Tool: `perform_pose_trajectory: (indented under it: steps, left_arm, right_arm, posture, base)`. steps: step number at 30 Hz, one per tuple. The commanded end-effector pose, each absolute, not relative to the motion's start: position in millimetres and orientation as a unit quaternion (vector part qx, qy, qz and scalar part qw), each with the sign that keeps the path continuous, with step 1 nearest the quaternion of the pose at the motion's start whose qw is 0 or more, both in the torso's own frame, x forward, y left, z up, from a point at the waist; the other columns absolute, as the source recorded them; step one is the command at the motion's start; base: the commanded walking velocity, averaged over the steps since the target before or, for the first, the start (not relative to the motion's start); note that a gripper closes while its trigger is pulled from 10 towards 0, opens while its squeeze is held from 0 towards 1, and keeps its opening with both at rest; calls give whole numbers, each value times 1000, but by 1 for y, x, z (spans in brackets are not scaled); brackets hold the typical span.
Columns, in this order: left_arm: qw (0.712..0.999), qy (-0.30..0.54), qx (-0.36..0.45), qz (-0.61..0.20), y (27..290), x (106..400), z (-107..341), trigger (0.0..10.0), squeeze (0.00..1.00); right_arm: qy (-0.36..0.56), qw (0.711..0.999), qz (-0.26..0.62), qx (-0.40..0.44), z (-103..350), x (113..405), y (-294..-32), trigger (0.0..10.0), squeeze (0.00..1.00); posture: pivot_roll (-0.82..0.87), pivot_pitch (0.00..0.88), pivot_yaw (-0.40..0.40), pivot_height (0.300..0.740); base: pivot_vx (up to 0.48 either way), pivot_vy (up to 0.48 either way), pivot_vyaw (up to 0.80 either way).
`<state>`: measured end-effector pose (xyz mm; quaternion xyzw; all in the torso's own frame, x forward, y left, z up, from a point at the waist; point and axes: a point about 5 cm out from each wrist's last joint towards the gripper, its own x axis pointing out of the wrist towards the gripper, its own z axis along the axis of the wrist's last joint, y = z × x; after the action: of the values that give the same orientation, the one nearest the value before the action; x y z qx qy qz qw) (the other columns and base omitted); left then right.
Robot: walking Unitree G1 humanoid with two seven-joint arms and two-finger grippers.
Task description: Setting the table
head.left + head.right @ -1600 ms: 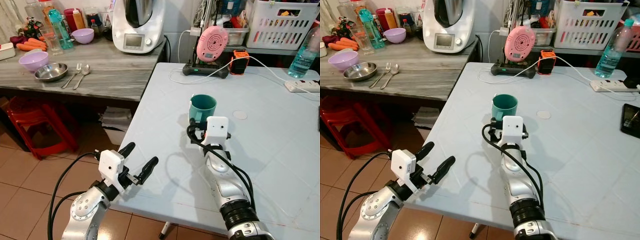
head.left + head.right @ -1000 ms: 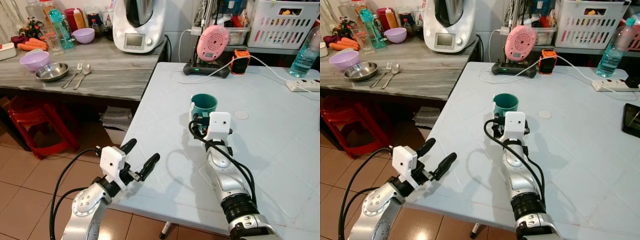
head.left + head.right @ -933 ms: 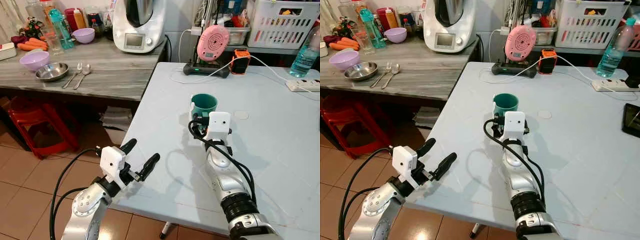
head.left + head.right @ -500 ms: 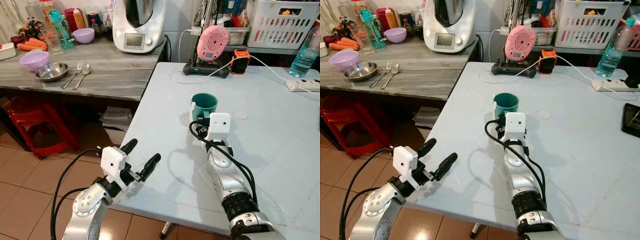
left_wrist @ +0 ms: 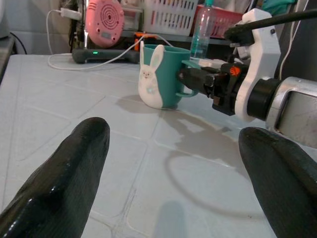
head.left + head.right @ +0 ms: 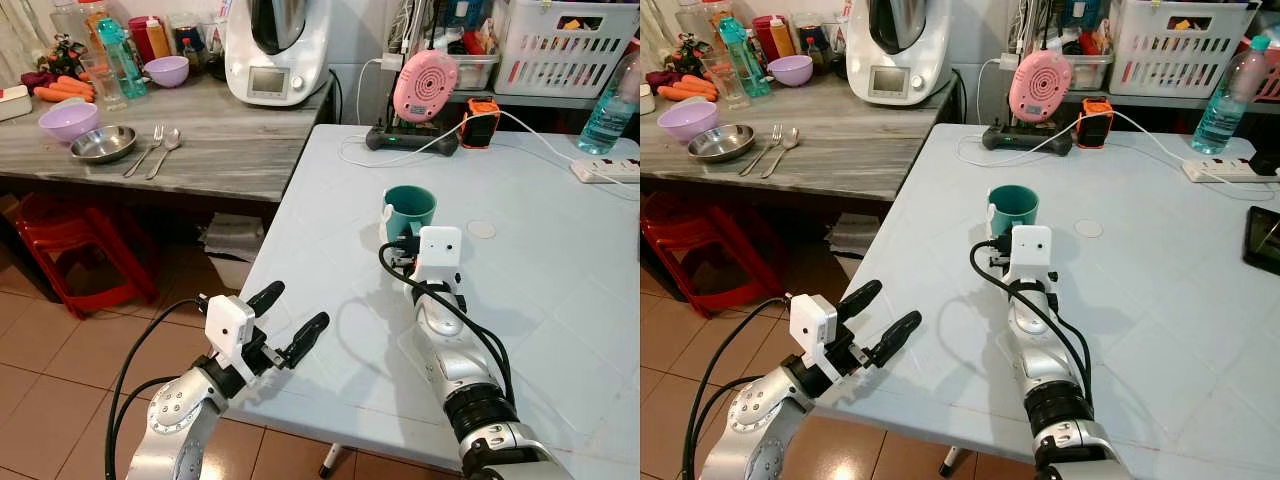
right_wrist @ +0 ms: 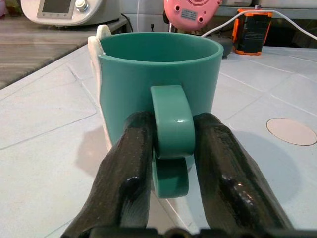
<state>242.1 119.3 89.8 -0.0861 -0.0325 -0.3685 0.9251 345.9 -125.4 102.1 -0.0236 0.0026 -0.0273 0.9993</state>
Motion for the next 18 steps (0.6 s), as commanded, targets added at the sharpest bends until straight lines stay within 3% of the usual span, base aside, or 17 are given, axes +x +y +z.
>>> perform_pose_trajectory:
  steps: [1, 14, 18]
  left_arm:
    - [923, -35, -84, -374, 120, 241, 93, 10000, 0]
    - [921, -38, -86, -379, 120, 242, 94, 10000, 0]
    - [932, -40, -74, -352, 122, 245, 94, 10000, 0]
  right_arm:
    - [-5, 999, -26, -19, 107, 349, -124, 235, 0]
    - [-13, 999, -30, -17, 107, 348, -129, 0, 0]
    - [-21, 999, -27, -6, 109, 346, -130, 0, 0]
  posture:
    - [66, 0, 59, 740]
    - [68, 0, 57, 740]
    - [66, 0, 55, 740]
  base:
    - [0, 0, 0]
    - [0, 0, 0]
    - [0, 0, 0]
